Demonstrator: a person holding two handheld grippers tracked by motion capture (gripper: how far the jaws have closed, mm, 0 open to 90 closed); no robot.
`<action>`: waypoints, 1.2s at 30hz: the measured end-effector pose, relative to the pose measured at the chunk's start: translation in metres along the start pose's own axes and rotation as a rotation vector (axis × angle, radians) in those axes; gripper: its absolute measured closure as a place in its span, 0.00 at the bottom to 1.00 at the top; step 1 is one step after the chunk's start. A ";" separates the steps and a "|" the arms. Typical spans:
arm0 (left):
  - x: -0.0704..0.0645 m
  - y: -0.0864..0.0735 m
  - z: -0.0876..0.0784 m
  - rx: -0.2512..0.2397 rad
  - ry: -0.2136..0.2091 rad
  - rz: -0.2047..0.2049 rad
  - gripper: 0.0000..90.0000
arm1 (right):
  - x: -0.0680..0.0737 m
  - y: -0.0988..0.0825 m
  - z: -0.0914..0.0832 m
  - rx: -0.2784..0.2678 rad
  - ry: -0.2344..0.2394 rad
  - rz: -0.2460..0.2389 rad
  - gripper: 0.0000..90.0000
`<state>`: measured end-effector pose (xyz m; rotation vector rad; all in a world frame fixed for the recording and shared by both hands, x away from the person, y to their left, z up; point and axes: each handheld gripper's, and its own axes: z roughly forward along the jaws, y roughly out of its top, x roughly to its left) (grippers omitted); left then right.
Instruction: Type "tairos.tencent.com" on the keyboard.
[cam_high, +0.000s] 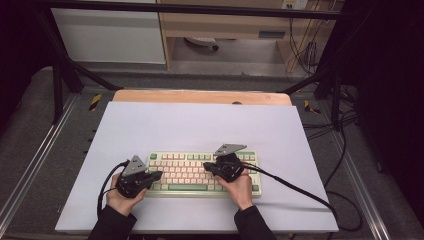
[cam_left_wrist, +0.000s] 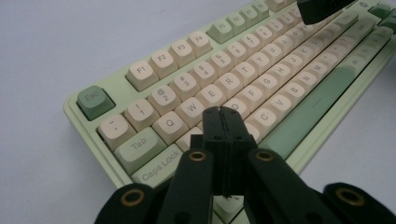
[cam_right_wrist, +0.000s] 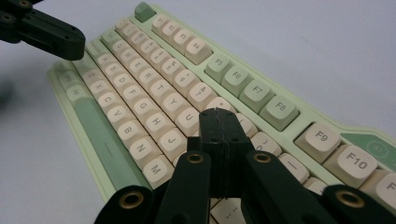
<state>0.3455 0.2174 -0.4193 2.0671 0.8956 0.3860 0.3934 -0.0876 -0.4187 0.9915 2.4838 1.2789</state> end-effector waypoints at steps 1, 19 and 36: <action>0.000 0.000 0.000 0.000 0.000 0.000 1.00 | 0.000 0.000 0.001 0.005 -0.003 0.003 1.00; 0.000 0.000 -0.001 -0.002 0.000 0.003 1.00 | -0.002 -0.007 0.011 0.046 -0.034 -0.020 1.00; -0.001 0.002 -0.002 -0.008 -0.002 0.004 1.00 | 0.004 -0.004 -0.011 0.014 0.003 -0.039 1.00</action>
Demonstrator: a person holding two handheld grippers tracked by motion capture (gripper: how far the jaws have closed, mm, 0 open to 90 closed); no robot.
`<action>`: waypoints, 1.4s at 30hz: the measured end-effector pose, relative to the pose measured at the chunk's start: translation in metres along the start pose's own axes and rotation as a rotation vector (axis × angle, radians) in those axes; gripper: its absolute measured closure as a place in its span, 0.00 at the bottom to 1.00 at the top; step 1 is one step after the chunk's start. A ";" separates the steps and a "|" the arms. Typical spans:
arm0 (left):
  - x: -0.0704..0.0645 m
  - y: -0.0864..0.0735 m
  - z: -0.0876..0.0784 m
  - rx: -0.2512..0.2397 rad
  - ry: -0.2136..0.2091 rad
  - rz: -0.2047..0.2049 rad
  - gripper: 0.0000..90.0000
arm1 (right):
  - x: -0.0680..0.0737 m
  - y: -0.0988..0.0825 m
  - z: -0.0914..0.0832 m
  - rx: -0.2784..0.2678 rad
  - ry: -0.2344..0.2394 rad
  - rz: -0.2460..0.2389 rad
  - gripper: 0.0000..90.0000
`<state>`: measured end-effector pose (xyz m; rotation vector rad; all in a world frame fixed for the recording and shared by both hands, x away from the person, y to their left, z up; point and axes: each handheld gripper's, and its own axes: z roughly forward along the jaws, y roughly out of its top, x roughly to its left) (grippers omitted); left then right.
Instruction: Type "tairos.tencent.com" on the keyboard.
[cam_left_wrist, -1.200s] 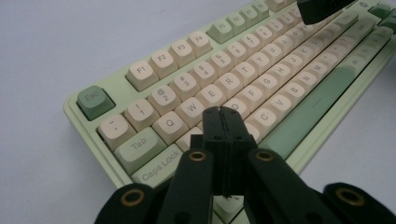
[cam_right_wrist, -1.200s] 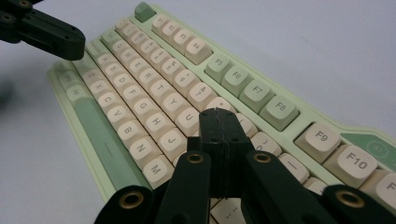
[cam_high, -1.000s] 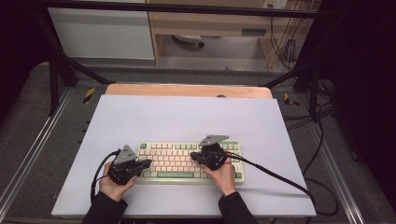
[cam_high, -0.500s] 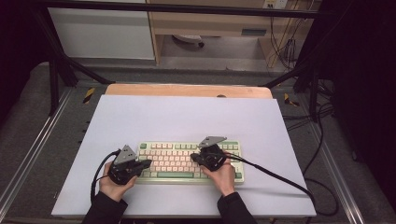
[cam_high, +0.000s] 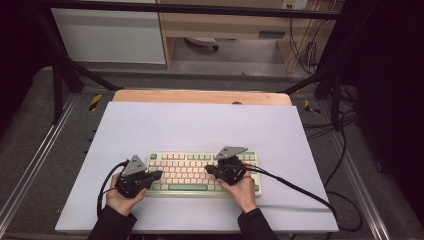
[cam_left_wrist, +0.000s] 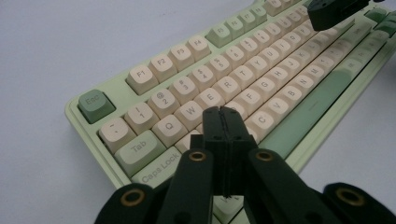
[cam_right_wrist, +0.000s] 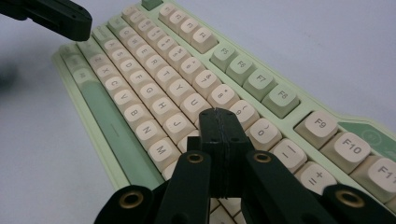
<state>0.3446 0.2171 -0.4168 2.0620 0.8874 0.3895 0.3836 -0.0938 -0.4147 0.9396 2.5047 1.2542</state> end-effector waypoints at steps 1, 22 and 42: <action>0.000 0.000 0.000 0.000 -0.001 0.000 1.00 | 0.000 0.000 -0.002 -0.004 0.003 0.000 1.00; -0.006 0.011 0.012 0.021 0.001 0.017 1.00 | -0.007 -0.015 -0.028 -0.014 0.000 0.009 1.00; -0.003 0.009 0.030 0.057 0.009 0.011 1.00 | -0.008 -0.024 -0.033 -0.010 0.003 0.018 1.00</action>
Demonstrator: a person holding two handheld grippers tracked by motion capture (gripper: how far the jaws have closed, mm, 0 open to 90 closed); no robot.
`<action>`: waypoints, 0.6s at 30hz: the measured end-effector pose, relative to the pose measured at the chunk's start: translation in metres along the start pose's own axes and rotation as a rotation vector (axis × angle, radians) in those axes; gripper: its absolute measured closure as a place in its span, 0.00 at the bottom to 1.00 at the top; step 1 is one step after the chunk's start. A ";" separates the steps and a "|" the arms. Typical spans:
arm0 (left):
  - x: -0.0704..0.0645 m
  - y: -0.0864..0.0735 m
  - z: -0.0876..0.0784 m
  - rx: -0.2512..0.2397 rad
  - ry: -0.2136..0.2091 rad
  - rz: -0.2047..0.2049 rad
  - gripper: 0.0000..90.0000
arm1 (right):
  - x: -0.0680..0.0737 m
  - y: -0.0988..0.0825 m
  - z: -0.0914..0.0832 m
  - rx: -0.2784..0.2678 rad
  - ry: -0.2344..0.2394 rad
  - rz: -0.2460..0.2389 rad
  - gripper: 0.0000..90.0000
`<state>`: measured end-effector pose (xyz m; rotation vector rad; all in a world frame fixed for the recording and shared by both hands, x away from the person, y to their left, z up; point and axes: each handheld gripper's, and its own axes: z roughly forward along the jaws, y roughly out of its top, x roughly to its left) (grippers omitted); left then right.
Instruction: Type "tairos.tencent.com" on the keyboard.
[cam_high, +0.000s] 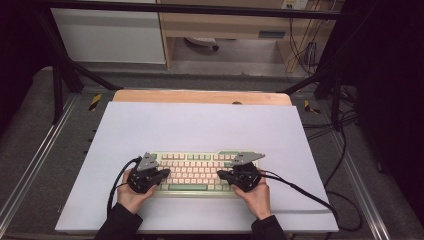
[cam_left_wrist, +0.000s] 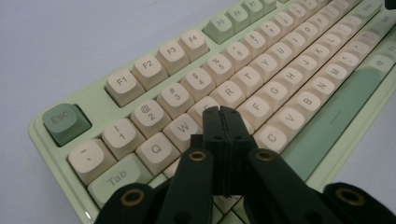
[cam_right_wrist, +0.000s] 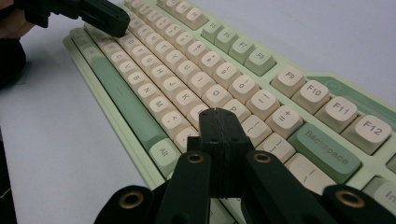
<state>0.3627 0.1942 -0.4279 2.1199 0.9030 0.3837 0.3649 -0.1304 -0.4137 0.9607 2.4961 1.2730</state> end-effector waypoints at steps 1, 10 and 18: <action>0.000 0.000 0.000 0.000 0.000 0.000 1.00 | 0.000 0.000 0.000 0.000 0.000 0.000 1.00; 0.000 -0.002 0.002 0.006 0.002 0.005 1.00 | 0.001 0.000 -0.001 -0.002 0.001 -0.004 1.00; -0.001 -0.001 -0.001 -0.009 -0.002 0.006 1.00 | 0.001 -0.001 0.000 -0.001 0.005 -0.006 1.00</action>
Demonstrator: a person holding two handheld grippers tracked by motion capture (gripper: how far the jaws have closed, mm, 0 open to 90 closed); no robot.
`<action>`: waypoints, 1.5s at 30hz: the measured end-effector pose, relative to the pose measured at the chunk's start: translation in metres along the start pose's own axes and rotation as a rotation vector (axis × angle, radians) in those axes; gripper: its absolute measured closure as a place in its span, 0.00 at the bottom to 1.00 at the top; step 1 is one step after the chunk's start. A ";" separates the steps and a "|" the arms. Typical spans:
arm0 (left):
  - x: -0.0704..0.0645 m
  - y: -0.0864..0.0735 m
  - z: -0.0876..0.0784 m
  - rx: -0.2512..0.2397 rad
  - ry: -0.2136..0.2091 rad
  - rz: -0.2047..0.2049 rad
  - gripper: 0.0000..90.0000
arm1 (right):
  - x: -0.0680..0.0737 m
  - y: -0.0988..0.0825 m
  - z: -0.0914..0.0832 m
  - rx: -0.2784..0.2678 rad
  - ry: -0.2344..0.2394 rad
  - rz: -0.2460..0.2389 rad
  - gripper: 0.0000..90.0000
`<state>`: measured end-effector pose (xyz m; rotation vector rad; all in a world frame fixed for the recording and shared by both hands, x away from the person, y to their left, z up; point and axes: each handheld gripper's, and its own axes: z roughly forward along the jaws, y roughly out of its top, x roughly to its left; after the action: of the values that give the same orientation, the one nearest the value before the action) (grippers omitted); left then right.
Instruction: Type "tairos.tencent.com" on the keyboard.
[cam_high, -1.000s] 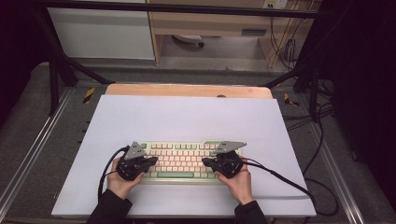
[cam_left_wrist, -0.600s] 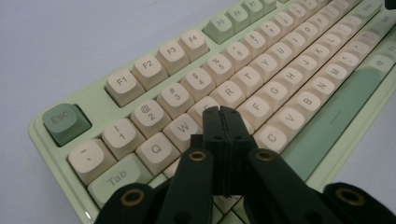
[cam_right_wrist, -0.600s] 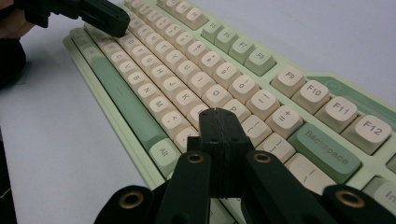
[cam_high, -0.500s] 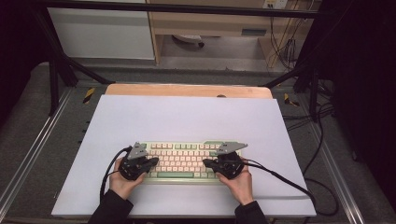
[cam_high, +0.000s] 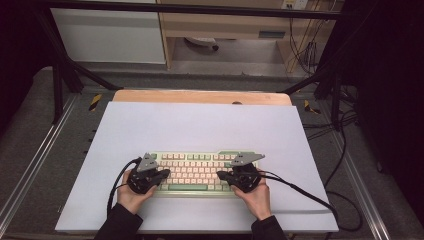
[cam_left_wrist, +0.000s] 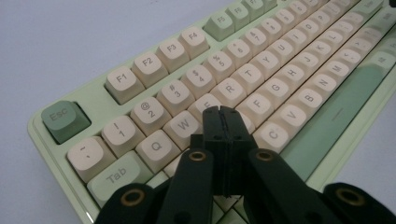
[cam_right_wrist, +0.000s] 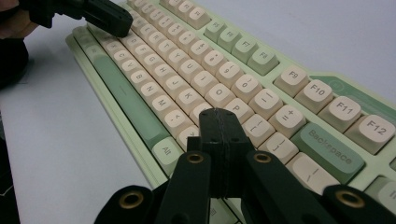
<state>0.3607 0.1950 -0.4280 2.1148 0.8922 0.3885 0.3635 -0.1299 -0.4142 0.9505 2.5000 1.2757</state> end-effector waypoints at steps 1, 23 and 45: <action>0.000 0.000 -0.001 -0.002 0.001 0.001 1.00 | 0.000 0.000 0.000 -0.001 0.000 0.000 1.00; 0.000 -0.003 -0.014 -0.027 -0.010 -0.004 1.00 | 0.002 0.001 0.005 -0.011 0.017 0.008 1.00; 0.002 -0.005 -0.017 -0.029 -0.011 -0.012 1.00 | 0.009 -0.004 0.025 0.030 0.043 0.003 1.00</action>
<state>0.3506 0.2078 -0.4216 2.0823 0.8880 0.3807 0.3648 -0.1095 -0.4315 0.9442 2.5577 1.2763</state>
